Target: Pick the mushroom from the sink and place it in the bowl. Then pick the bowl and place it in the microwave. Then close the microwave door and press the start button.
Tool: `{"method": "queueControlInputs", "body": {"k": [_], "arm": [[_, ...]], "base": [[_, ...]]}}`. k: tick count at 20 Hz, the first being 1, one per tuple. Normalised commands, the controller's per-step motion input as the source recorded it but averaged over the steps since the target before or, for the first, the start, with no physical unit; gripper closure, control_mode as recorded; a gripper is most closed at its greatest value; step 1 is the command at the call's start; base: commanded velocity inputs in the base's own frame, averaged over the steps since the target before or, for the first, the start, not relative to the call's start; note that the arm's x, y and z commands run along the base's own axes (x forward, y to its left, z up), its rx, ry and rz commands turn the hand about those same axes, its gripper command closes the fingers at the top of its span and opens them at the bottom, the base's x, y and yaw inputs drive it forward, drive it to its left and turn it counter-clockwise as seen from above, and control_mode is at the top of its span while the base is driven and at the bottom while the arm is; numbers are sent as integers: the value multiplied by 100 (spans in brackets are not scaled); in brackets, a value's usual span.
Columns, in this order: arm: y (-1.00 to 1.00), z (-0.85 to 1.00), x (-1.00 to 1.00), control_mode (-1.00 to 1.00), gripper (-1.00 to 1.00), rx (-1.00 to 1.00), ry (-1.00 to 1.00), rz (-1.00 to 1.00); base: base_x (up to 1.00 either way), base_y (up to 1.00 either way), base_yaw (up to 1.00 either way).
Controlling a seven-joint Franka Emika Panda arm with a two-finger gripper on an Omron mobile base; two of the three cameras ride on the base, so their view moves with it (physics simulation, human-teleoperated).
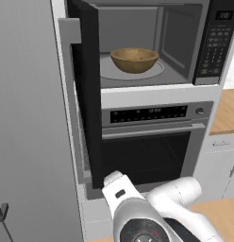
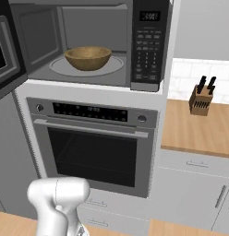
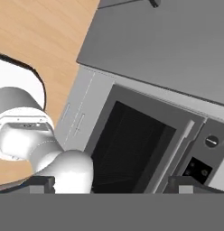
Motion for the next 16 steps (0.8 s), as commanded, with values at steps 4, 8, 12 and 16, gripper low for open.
{"method": "queueControlInputs", "body": {"k": [4,8,12,16], "arm": [[99,-22,-4,-100,-100,0,-9,-10],[100,-14,-13,-100,-100,0,-15,-9],[100,-34,-55,-100,-100,-3,-19,-4],[99,-32,-36,-100,-100,-7,-20,-3]], "base": [[0,0,0],[0,0,0],[0,0,0],[0,0,0]]}}
